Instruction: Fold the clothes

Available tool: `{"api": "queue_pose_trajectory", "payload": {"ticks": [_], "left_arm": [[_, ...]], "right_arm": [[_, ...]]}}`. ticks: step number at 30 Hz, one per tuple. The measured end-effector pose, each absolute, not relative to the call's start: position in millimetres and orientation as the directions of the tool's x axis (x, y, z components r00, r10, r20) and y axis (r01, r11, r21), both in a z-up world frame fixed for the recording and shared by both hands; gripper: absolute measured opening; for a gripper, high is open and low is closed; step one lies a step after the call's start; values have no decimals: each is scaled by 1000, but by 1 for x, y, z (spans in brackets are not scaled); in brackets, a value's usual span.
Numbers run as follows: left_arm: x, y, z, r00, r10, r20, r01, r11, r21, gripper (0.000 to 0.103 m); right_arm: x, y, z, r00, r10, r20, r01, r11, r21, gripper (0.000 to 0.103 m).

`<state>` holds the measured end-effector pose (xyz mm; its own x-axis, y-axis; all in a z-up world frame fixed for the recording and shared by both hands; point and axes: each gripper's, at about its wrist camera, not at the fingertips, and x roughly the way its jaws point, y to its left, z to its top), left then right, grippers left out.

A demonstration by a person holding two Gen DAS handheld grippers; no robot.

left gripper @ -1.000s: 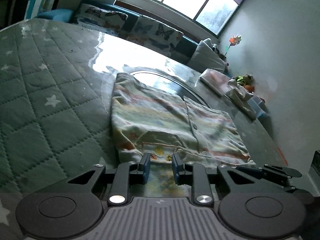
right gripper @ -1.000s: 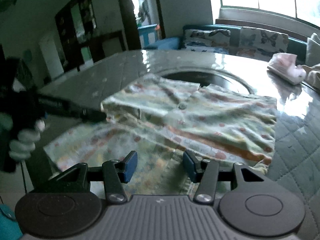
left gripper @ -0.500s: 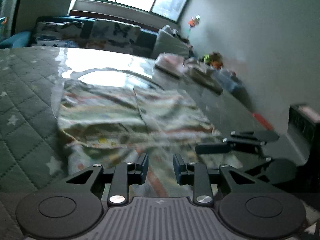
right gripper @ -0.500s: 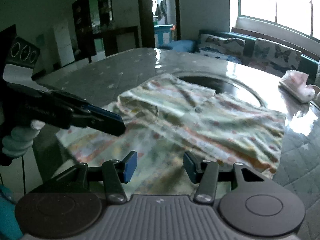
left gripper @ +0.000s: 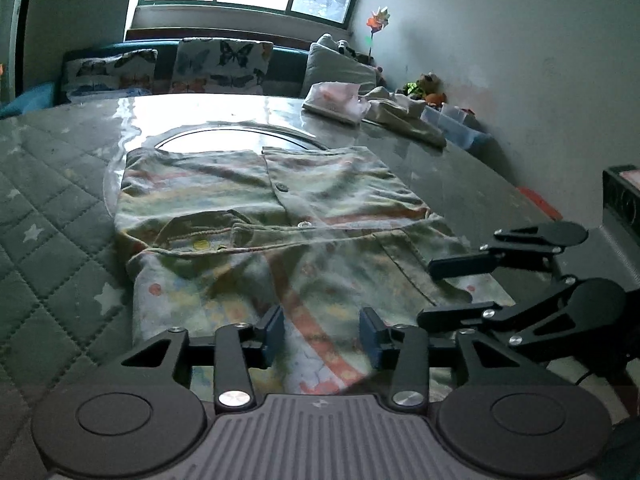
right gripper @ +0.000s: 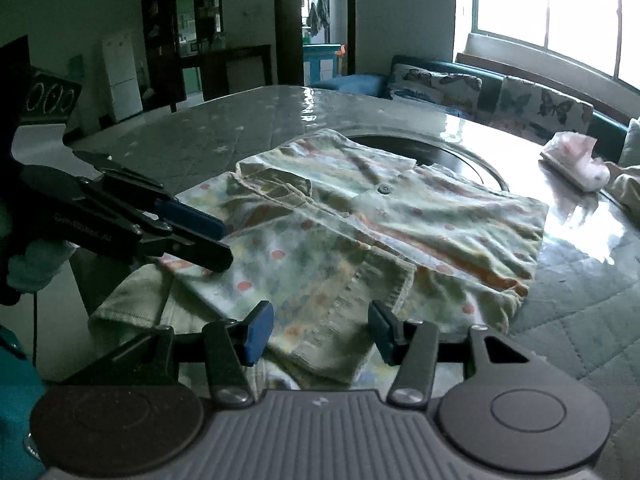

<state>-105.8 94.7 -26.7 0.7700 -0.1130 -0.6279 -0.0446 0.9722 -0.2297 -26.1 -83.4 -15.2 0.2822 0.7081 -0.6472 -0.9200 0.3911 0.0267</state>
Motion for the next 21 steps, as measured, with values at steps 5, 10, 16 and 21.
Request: {"api": "queue_pose_trajectory", "payload": {"ticks": [5, 10, 16, 21], "left_arm": [[-112, 87, -25, 758, -94, -645, -49, 978, -201, 55], [-124, 81, -15, 750, -72, -657, -63, 982, -180, 59], [-143, 76, -1, 712, -62, -699, -76, 983, -165, 59], [-156, 73, 1, 667, -112, -736, -76, 973, -217, 59]], "right_arm": [[-28, -89, -17, 292, 700, -651, -914, 405, 25, 58], [-33, -98, -14, 303, 697, -650, -911, 413, 18, 61], [-39, -111, -8, 325, 685, -652, -910, 415, -17, 68], [-50, -123, -4, 331, 667, -667, -918, 390, -66, 72]]}}
